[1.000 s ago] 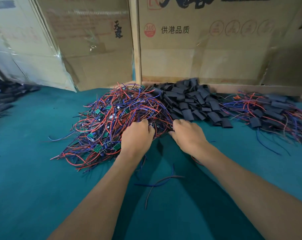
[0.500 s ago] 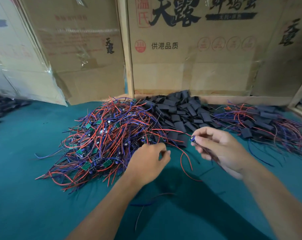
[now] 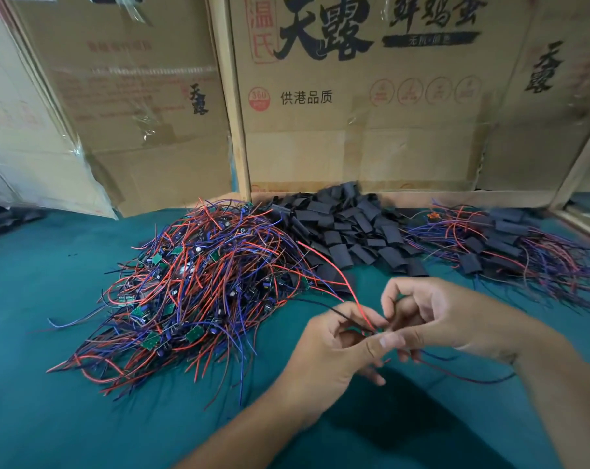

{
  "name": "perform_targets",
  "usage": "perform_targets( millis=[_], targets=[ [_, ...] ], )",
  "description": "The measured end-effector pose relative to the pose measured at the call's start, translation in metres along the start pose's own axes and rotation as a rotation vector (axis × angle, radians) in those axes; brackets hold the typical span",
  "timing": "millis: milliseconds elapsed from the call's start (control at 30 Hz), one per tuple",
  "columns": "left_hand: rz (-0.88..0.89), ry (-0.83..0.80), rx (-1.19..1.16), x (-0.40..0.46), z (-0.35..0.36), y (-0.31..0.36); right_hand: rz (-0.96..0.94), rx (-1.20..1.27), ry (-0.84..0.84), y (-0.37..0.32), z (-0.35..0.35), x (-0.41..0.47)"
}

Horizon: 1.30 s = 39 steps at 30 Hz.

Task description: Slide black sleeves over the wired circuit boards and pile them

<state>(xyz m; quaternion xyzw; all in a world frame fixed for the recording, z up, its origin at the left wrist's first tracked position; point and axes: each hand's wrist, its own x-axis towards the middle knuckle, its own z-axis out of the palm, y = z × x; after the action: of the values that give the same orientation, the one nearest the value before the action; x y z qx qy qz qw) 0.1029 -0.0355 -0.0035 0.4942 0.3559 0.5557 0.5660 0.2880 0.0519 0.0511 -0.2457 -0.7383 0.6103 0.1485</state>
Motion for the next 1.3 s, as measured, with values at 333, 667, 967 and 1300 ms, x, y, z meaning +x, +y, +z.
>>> perform_targets(
  millis=[333, 667, 967, 1300],
  targets=[
    [0.428, -0.095, 0.451, -0.009, -0.002, 0.027, -0.069, 0.097, 0.435, 0.008, -0.035, -0.011],
    [0.299, 0.32, -0.063, 0.013, -0.058, 0.044, 0.125, -1.009, 0.165, 0.042, -0.032, 0.104],
    [0.255, 0.301, -0.211, 0.016, -0.066, 0.046, 0.026, -1.182, 0.154, 0.043, -0.025, 0.093],
    [0.204, 0.272, -0.127, 0.018, -0.064, 0.046, -0.086, -0.194, 0.767, 0.042, -0.019, 0.049]
  ],
)
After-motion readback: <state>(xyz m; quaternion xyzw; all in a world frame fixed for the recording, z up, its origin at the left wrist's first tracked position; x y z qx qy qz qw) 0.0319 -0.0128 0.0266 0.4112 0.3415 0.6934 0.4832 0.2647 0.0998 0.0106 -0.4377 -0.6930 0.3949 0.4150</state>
